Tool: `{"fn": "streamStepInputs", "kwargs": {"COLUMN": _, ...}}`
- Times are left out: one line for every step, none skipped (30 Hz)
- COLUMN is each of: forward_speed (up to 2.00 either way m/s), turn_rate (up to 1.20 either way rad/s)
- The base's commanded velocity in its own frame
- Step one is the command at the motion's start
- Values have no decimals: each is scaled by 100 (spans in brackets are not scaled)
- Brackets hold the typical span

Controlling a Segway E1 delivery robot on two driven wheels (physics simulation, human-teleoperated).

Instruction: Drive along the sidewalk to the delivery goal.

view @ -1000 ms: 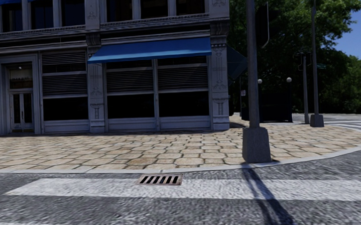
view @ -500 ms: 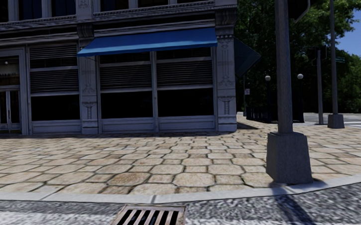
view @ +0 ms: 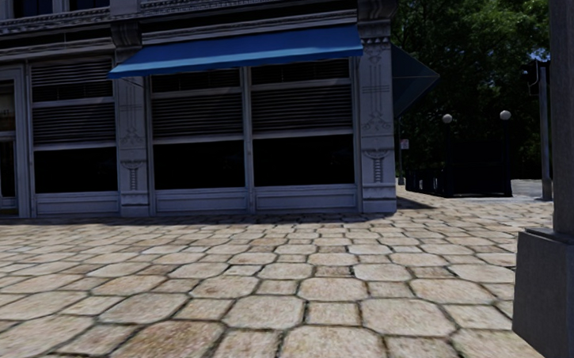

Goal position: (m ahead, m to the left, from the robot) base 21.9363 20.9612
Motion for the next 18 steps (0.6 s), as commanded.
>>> {"fn": "streamStepInputs", "kwargs": {"forward_speed": 171, "turn_rate": 3}}
{"fn": "streamStepInputs", "kwargs": {"forward_speed": 171, "turn_rate": 3}}
{"fn": "streamStepInputs", "kwargs": {"forward_speed": 171, "turn_rate": 1}}
{"fn": "streamStepInputs", "kwargs": {"forward_speed": 171, "turn_rate": 0}}
{"fn": "streamStepInputs", "kwargs": {"forward_speed": 171, "turn_rate": 0}}
{"fn": "streamStepInputs", "kwargs": {"forward_speed": 171, "turn_rate": 0}}
{"fn": "streamStepInputs", "kwargs": {"forward_speed": 171, "turn_rate": 0}}
{"fn": "streamStepInputs", "kwargs": {"forward_speed": 171, "turn_rate": 0}}
{"fn": "streamStepInputs", "kwargs": {"forward_speed": 171, "turn_rate": 0}}
{"fn": "streamStepInputs", "kwargs": {"forward_speed": 171, "turn_rate": 0}}
{"fn": "streamStepInputs", "kwargs": {"forward_speed": 171, "turn_rate": 0}}
{"fn": "streamStepInputs", "kwargs": {"forward_speed": 171, "turn_rate": 0}}
{"fn": "streamStepInputs", "kwargs": {"forward_speed": 171, "turn_rate": 0}}
{"fn": "streamStepInputs", "kwargs": {"forward_speed": 171, "turn_rate": 0}}
{"fn": "streamStepInputs", "kwargs": {"forward_speed": 171, "turn_rate": 0}}
{"fn": "streamStepInputs", "kwargs": {"forward_speed": 170, "turn_rate": 0}}
{"fn": "streamStepInputs", "kwargs": {"forward_speed": 170, "turn_rate": 0}}
{"fn": "streamStepInputs", "kwargs": {"forward_speed": 170, "turn_rate": 0}}
